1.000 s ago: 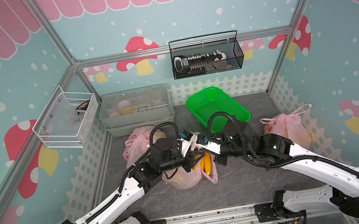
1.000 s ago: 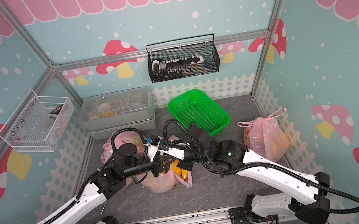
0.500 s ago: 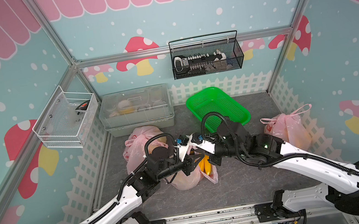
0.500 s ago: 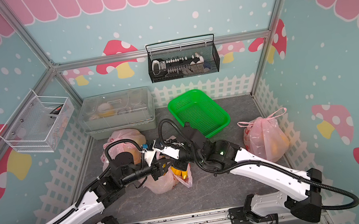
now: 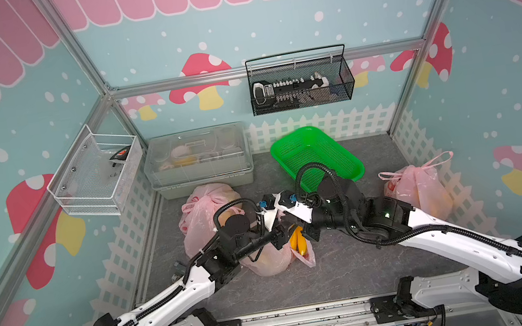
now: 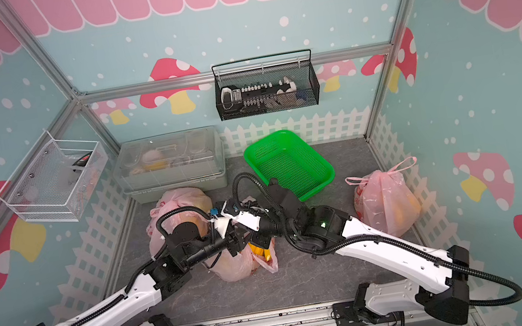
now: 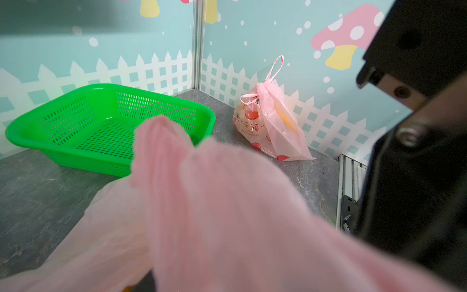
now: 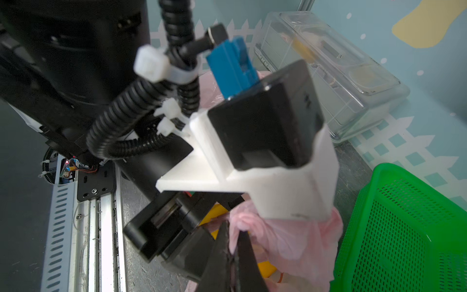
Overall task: Place the banana into a plastic bag & tie a knot
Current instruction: Cross the plastic bag at the center of the board.
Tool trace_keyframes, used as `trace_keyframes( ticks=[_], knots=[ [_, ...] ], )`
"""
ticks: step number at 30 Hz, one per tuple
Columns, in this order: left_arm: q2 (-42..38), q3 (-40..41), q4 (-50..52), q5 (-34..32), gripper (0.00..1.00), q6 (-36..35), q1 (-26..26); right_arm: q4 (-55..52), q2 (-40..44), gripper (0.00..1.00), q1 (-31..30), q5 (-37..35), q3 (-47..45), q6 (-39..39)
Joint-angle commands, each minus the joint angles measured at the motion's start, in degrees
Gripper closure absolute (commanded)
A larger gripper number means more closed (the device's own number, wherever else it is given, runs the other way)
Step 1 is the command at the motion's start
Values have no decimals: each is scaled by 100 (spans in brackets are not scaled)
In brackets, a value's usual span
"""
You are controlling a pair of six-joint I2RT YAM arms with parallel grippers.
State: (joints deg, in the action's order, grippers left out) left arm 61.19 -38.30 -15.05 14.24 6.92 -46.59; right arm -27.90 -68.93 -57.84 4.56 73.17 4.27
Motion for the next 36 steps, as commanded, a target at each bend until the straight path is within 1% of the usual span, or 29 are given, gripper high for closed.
trace_keyframes(
  ticks=[1, 5, 8, 12, 14, 15, 17, 20, 21, 23, 25, 27, 29, 31, 33, 36],
  knots=[
    [-27, 68, -900, 36, 52, -144, -1, -148, 14, 100, -60, 256, -126, -83],
    [0, 81, -953, -47, 52, -217, -3, -177, -61, 100, -47, 537, -156, -158],
    [-67, 238, -1221, -184, 53, -252, -2, -270, -180, 100, -51, 859, -118, -212],
    [-115, 330, -1478, -292, 56, -207, 0, -142, -210, 100, -60, 1176, -219, -329],
    [-103, 333, -1544, -351, 61, -165, -2, -146, -244, 100, -67, 1205, -246, -346],
    [-93, 324, -1541, -352, 65, -160, 1, -124, -242, 100, -66, 1191, -273, -356],
    [-65, 307, -1525, -374, 76, -132, 0, -89, -219, 100, -65, 1100, -319, -369],
    [-43, 284, -1434, -354, 86, -146, 0, -87, -86, 99, -64, 855, -371, -358],
    [-39, 296, -1422, -339, 87, -152, -1, -96, -21, 96, -64, 808, -388, -340],
    [-48, 345, -1403, -282, 90, -185, 1, -139, 170, 81, -56, 714, -413, -296],
    [-74, 384, -1348, -272, 91, -215, 9, -231, 410, 73, -23, 584, -409, -244],
    [-123, 454, -1299, -243, 92, -249, 13, -294, 688, 70, 142, 477, -391, -259],
    [-213, 528, -1248, -196, 92, -293, 26, -325, 942, 69, 542, 604, -374, -372],
    [-316, 599, -1197, -118, 92, -318, 36, -310, 1086, 68, 1085, 805, -357, -539],
    [-401, 620, -1081, -8, 92, -378, 36, -304, 1071, 68, 1402, 915, -356, -625],
    [-484, 631, -929, 149, 92, -467, 44, -293, 840, 67, 1511, 1135, -271, -623]
  ],
)
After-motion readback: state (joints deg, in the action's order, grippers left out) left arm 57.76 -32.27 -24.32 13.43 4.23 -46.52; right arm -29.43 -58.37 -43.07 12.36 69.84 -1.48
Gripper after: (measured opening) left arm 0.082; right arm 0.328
